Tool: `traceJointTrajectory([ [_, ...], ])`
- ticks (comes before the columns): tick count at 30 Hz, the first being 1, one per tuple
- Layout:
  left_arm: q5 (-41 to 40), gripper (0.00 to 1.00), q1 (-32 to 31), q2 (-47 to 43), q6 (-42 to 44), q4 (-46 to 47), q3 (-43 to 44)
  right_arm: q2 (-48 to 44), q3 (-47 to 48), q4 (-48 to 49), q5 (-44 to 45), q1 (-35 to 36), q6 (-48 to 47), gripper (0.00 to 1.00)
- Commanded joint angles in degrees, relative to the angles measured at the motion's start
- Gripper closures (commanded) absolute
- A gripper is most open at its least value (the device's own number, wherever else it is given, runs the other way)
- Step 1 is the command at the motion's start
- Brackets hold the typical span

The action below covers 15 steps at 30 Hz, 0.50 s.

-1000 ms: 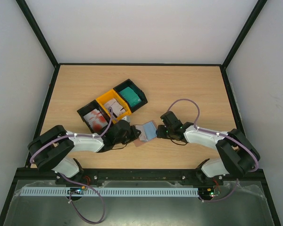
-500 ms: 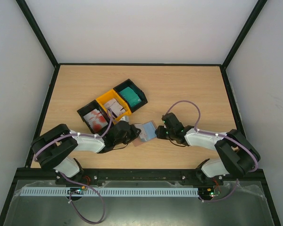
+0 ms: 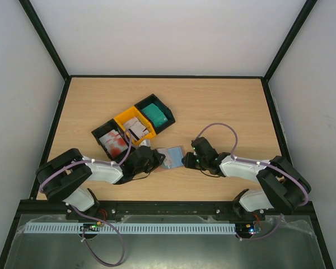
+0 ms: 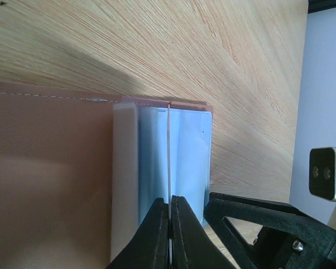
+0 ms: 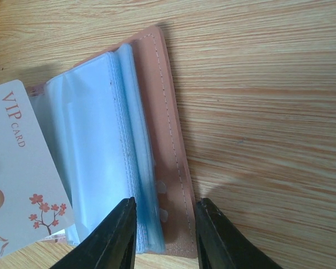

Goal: Put the credit cards into the card holder
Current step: Insert the credit card into the card holder.

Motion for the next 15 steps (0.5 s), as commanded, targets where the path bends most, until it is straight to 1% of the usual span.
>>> traceJointTrajectory([
  [1,0.27,0.98,-0.40,1.34,2.48,1.32,0.49,2.00,-1.29,-3.94,0.00,0.54,0.78,0.70],
  [10,3.27,0.98,-0.73,5.01,3.40,3.64,0.61,2.92,-1.45,-3.04,-0.11,0.64,0.94,0.70],
  [15,3.46,0.97,-0.84,5.99,4.09,3.06,1.67,3.01,-1.54,-2.91,-0.18,0.68,0.89,0.70],
])
